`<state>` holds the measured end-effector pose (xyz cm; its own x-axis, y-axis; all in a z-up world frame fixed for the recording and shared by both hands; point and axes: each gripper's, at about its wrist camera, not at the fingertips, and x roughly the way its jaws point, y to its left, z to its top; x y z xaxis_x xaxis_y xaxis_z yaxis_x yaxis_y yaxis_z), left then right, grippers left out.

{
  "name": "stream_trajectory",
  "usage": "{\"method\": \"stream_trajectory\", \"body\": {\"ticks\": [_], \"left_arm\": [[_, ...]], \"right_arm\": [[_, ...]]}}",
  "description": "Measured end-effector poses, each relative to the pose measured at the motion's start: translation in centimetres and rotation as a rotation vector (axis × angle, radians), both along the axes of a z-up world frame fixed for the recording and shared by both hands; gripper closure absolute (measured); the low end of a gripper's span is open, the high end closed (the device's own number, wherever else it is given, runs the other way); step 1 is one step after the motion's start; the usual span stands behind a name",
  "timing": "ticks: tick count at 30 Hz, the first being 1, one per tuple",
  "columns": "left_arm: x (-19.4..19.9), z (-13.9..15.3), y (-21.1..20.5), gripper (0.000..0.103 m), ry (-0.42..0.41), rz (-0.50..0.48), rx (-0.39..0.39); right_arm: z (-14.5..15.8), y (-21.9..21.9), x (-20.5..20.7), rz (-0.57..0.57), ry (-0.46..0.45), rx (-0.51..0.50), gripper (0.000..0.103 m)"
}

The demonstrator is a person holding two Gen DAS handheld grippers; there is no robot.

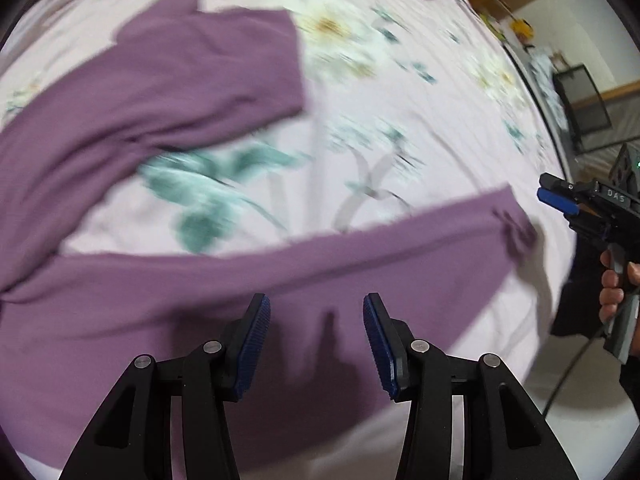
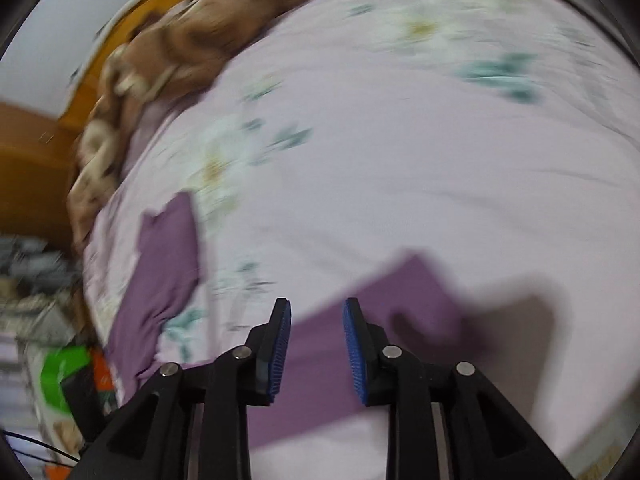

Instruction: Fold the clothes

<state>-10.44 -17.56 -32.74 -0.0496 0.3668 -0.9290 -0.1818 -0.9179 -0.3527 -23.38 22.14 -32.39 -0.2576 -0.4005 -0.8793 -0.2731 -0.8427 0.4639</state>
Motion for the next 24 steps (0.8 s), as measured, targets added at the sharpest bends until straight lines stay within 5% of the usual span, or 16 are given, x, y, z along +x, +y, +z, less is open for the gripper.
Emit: {"method": "stream_trajectory", "body": {"ticks": [5, 14, 15, 16, 17, 24], "left_arm": [[-1.4, 0.0, -6.5, 0.053, 0.022, 0.088, -0.034], [-0.4, -1.1, -17.4, 0.053, -0.016, 0.266, -0.017], [-0.2, -1.1, -18.4, 0.053, -0.016, 0.284, -0.015], [0.0, -1.0, -19.3, 0.053, -0.014, 0.297, -0.015], [0.1, -0.9, -20.3, 0.053, -0.01, 0.309, -0.017], [0.3, 0.5, -26.5, 0.053, 0.032, 0.383, -0.036]], "right_arm": [[-4.8, -10.0, -5.6, 0.108, -0.008, -0.15, 0.07], [-11.0, -22.0, -13.4, 0.195, -0.028, -0.094, 0.062], [-11.0, -22.6, -13.6, 0.196, -0.04, -0.071, 0.07], [-10.5, -23.1, -13.7, 0.2, -0.035, -0.038, 0.096], [-9.4, -23.9, -13.7, 0.216, -0.01, -0.005, 0.101], [-0.7, -35.3, -13.8, 0.462, 0.208, 0.078, 0.102]]}}
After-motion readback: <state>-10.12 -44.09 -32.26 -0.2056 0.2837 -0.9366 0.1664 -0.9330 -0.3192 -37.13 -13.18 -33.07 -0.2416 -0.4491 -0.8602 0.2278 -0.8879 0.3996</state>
